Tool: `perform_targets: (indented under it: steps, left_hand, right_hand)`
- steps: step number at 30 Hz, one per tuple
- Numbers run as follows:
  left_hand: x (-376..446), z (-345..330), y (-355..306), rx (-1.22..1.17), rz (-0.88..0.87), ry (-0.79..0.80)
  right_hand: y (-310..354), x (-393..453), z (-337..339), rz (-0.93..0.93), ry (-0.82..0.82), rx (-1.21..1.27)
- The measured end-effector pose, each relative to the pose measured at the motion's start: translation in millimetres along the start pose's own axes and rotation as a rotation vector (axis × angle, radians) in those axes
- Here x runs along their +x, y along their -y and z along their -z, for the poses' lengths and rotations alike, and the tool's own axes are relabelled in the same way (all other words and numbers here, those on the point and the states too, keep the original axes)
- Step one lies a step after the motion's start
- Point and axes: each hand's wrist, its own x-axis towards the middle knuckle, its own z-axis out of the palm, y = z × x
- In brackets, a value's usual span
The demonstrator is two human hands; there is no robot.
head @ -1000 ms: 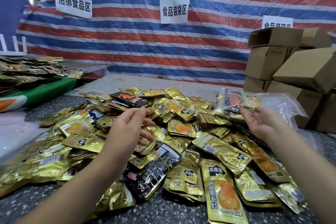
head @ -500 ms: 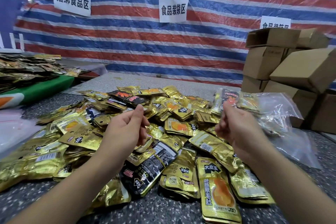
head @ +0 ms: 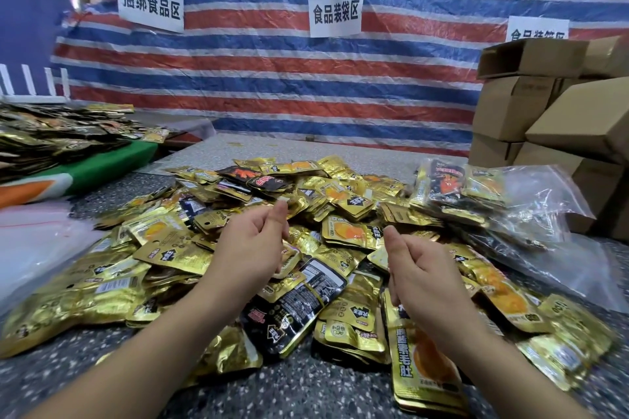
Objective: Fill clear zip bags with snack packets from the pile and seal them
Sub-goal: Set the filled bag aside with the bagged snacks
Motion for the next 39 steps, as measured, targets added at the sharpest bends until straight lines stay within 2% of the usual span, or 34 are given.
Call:
perform_targets:
  steps: [7, 11, 13, 15, 17, 20, 25, 29, 35, 39]
  left_hand:
    - [24.1, 25.2, -8.9, 0.204, -0.051, 0.007]
    - [50.0, 69.9, 6.3, 0.738, -0.203, -0.156]
    - [64.1, 104.5, 21.6, 1.000, -0.130, -0.221]
    - [74.6, 140.7, 37.8, 1.288, 0.052, -0.276]
    - [76.8, 175.4, 53.4, 1.410, 0.257, -0.282]
    - [70.3, 216.3, 76.8, 1.433, 0.490, -0.189]
    - [54.8, 232.2, 93.9, 1.523, 0.612, -0.055]
    - [47.3, 226.7, 93.8, 1.562, 0.593, -0.063]
    - [50.0, 218.2, 90.3, 1.461, 0.611, -0.162]
    - [49.8, 217.4, 79.0, 1.394, 0.393, -0.350]
  right_hand:
    - [-4.3, 0.1, -0.8, 0.028, -0.011, 0.000]
    - [-1.4, -1.6, -4.2, 0.074, 0.020, -0.021]
    - [-0.4, -2.6, -4.3, 0.081, 0.035, -0.021]
    - [-1.2, -3.1, -3.6, 0.073, 0.029, -0.018]
    - [-1.9, -3.1, -3.8, 0.062, 0.024, -0.013]
    - [-2.2, -2.7, -4.9, 0.063, 0.029, -0.009]
    - [-2.3, -2.2, -5.2, 0.075, 0.039, -0.020]
    - [-1.6, -2.6, -5.5, 0.086, 0.048, -0.022]
    - [-3.4, -2.0, -6.1, 0.093, 0.061, -0.003]
    - [-7.1, -1.3, -7.5, 0.087, 0.078, 0.036]
